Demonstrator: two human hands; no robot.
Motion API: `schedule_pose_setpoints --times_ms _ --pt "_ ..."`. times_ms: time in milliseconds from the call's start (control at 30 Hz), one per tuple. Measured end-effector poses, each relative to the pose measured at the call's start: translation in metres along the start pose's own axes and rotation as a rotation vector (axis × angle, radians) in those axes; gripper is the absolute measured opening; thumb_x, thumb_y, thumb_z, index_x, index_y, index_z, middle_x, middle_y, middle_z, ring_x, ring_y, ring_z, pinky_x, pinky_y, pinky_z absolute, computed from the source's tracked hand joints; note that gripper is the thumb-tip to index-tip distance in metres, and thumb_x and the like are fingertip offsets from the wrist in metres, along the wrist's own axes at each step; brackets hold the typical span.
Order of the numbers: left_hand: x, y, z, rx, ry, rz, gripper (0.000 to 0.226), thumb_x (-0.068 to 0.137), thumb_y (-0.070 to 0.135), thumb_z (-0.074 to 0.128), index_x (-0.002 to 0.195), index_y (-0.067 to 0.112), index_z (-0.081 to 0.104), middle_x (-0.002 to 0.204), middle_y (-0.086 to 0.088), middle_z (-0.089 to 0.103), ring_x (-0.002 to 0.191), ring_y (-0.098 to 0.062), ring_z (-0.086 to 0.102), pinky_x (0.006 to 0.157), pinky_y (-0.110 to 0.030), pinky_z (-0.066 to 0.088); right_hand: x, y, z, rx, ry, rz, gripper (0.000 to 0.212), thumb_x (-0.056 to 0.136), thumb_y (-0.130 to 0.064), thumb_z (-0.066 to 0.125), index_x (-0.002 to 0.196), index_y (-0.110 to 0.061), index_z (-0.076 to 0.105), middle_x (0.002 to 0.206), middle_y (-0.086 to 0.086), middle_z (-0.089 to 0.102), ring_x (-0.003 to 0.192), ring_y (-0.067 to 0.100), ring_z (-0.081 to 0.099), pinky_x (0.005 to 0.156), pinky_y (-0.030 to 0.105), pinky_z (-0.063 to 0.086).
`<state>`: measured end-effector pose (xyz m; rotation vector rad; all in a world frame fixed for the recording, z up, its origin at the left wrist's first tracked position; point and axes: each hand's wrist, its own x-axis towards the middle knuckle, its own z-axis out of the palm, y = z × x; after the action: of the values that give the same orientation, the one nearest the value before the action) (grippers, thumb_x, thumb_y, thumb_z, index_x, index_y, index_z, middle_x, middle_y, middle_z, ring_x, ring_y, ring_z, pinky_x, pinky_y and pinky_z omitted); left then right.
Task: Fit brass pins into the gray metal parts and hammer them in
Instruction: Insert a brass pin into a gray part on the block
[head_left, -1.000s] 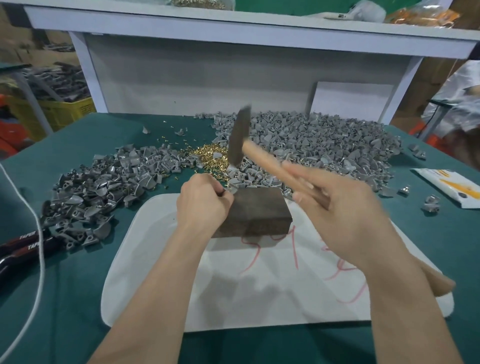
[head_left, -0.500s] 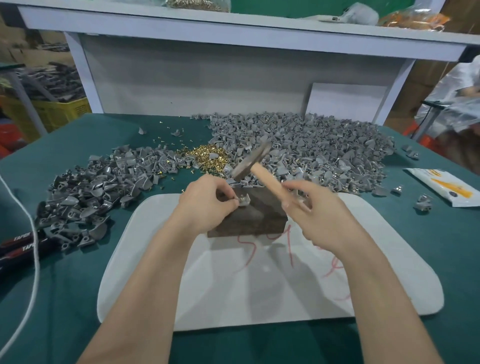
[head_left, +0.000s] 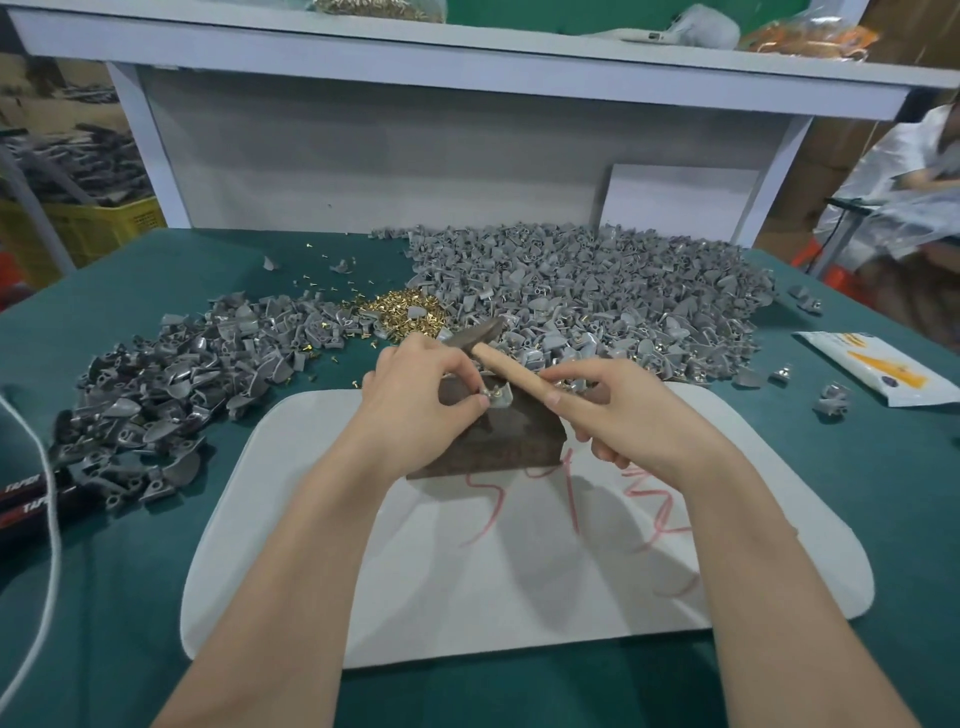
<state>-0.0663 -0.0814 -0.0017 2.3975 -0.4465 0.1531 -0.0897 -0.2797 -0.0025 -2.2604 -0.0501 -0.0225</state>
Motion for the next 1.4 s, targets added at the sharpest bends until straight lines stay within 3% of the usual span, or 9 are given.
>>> schedule_pose_setpoints --times_ms 100,167,233,300,433,633,833,1200,1400 --pt "-0.001 0.004 0.000 -0.073 0.040 0.097 0.023 0.085 0.026 0.067 0.071 0.038 0.053 0.090 0.014 0.048 0.088 -0.010 0.050 0.082 -0.029 0.037 -0.001 0.000 0.000 0.043 -0.070 -0.032 0.017 0.089 -0.036 0.060 0.104 -0.040 0.065 0.054 -0.004 0.051 0.040 0.014 0.043 0.039 0.022 0.034" --pt "-0.001 0.006 0.003 -0.076 0.040 0.131 0.026 0.085 0.026 0.067 0.069 0.039 0.050 0.088 0.012 0.051 0.082 -0.003 0.052 0.084 -0.030 0.038 -0.001 -0.003 -0.002 -0.028 -0.128 -0.048 0.015 0.087 -0.040 0.062 0.101 -0.043 0.065 0.056 -0.002 0.056 0.042 0.015 0.048 0.042 0.024 0.038" --pt "0.000 0.005 0.007 -0.016 0.038 0.130 0.024 0.085 0.030 0.067 0.070 0.039 0.051 0.096 0.010 0.053 0.097 -0.009 0.051 0.094 -0.035 0.034 0.000 -0.005 -0.004 -0.154 -0.122 -0.072 0.023 0.085 -0.041 0.064 0.108 -0.037 0.066 0.067 0.006 0.062 0.052 0.018 0.055 0.053 0.029 0.046" --pt "0.001 0.003 0.010 0.031 0.035 0.107 0.018 0.085 0.033 0.066 0.073 0.038 0.054 0.104 0.011 0.053 0.109 -0.014 0.044 0.093 -0.032 0.027 0.002 -0.006 -0.004 -0.300 -0.024 -0.122 0.030 0.082 -0.042 0.067 0.111 -0.033 0.067 0.080 0.003 0.064 0.069 0.013 0.058 0.070 0.025 0.045" --pt "0.002 0.000 0.013 0.047 0.051 0.117 0.012 0.083 0.031 0.069 0.074 0.034 0.061 0.106 0.016 0.051 0.117 -0.014 0.041 0.093 -0.028 0.023 0.003 -0.021 0.006 -0.245 0.253 -0.271 0.011 0.081 -0.026 0.071 0.090 -0.023 0.074 0.082 -0.006 0.061 0.079 0.011 0.057 0.076 0.023 0.043" --pt "0.002 0.001 0.009 0.103 0.068 0.095 0.013 0.079 0.030 0.069 0.070 0.033 0.060 0.112 0.013 0.053 0.120 -0.015 0.040 0.092 -0.026 0.018 0.002 -0.031 0.028 -0.380 0.203 -0.355 0.007 0.084 -0.023 0.065 0.085 -0.020 0.071 0.087 0.000 0.058 0.086 0.017 0.054 0.082 0.035 0.043" --pt "0.000 -0.004 0.002 0.227 0.019 0.069 0.011 0.077 0.030 0.068 0.069 0.032 0.061 0.121 0.012 0.048 0.123 -0.017 0.037 0.090 -0.024 0.014 0.003 -0.038 0.051 -0.546 0.229 -0.303 0.016 0.087 -0.023 0.055 0.089 -0.014 0.067 0.093 0.004 0.049 0.095 0.025 0.050 0.078 0.034 0.040" --pt "0.000 -0.008 0.002 0.222 0.001 0.105 0.007 0.084 0.027 0.063 0.079 0.022 0.064 0.122 0.011 0.047 0.123 -0.018 0.032 0.086 -0.026 0.013 -0.001 -0.043 0.058 -0.462 0.271 -0.251 0.012 0.088 -0.016 0.055 0.086 -0.007 0.062 0.095 0.009 0.056 0.092 0.028 0.053 0.074 0.031 0.034" --pt "0.001 -0.010 0.004 0.215 0.006 0.113 0.006 0.084 0.025 0.062 0.079 0.023 0.060 0.119 0.011 0.048 0.121 -0.017 0.031 0.083 -0.026 0.012 -0.002 -0.043 0.062 -0.420 0.299 -0.241 0.011 0.087 -0.014 0.055 0.082 -0.006 0.061 0.082 0.001 0.044 0.088 0.028 0.053 0.074 0.032 0.035"
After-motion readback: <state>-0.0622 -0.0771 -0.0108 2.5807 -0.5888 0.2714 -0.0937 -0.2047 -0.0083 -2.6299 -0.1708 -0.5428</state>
